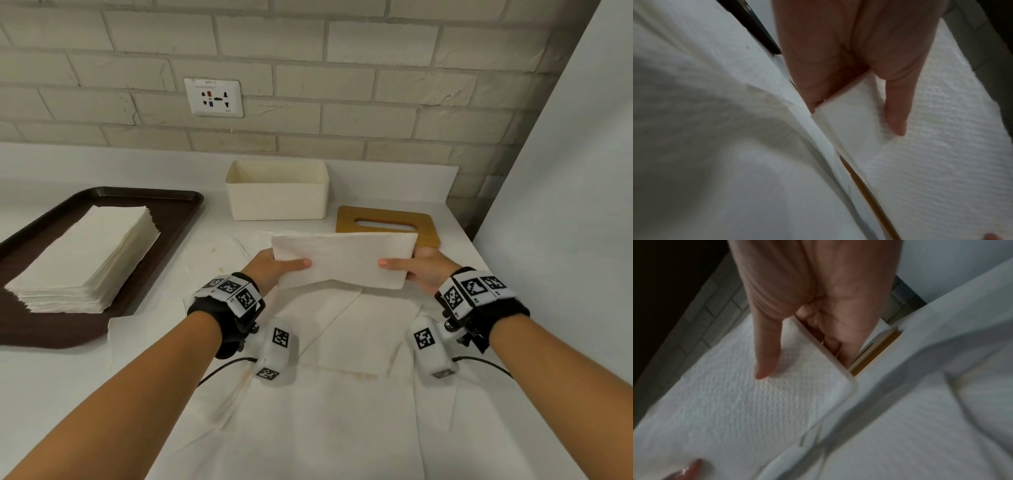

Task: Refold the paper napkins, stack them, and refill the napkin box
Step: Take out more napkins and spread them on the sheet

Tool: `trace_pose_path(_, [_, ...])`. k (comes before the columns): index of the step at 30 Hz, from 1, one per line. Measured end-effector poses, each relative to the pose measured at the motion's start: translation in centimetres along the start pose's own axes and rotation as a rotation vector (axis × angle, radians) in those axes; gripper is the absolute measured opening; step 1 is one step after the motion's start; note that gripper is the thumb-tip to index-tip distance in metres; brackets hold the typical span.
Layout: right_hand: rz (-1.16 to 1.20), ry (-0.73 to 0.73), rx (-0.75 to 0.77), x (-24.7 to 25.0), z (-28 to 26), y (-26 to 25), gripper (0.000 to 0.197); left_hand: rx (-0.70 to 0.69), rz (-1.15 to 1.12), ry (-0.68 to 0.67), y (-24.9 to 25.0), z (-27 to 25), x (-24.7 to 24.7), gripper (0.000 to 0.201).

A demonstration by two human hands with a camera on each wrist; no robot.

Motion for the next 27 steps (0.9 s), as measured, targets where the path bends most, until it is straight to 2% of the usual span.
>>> trace_pose_path(2, [0.016, 0.001, 0.001, 0.1, 0.4, 0.0, 0.047, -0.001, 0.004, 0.004, 0.2, 0.2, 0.3, 0.03])
trace_pose_path(7, [-0.167, -0.039, -0.08, -0.4, 1.5, 1.9, 0.055, 0.081, 0.263, 0.006, -0.8, 0.3, 0.5, 0.05])
trace_pose_path(10, [-0.175, -0.024, -0.07, -0.4, 2.1, 1.8, 0.049, 0.077, 0.356, 0.026, -0.4, 0.3, 0.4, 0.048])
trace_pose_path(14, [-0.111, 0.012, -0.001, -0.3, 2.1, 0.7, 0.053, 0.04, 0.236, 0.023, 0.4, 0.9, 0.8, 0.043])
trace_pose_path(16, [-0.101, -0.002, -0.012, -0.3, 2.3, 1.0, 0.053, 0.051, 0.269, -0.014, 0.4, 1.2, 0.9, 0.042])
trace_pose_path(18, [-0.166, -0.032, -0.061, -0.6, 2.5, 1.6, 0.055, 0.087, 0.352, -0.05, -0.2, 1.6, 1.0, 0.051])
trace_pose_path(20, [-0.242, -0.048, -0.112, -0.8, 2.6, 2.1, 0.06, 0.13, 0.414, -0.095, -0.5, 1.8, 0.9, 0.07])
trace_pose_path(23, [-0.3, 0.01, -0.133, -0.6, 3.1, 1.3, 0.066, 0.106, 0.455, -0.108, 0.3, 2.6, 1.0, 0.083])
trace_pose_path(25, [-0.194, 0.045, -0.076, -0.4, 3.6, -0.9, 0.058, 0.062, 0.386, -0.072, 2.1, 3.4, 1.3, 0.079])
trace_pose_path(27, [-0.035, 0.064, 0.009, -0.3, 4.1, -4.0, 0.035, 0.021, 0.266, -0.065, 4.8, 4.3, 1.5, 0.068])
Point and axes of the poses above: each hand's wrist, its own z-axis towards the middle knuckle, its own x-axis out of the back of the hand, y = z × x, the point moved 4 cm from there along z, towards the middle knuckle, and after that the axes turned 8 degrees about -z, right-handed, at the moved point
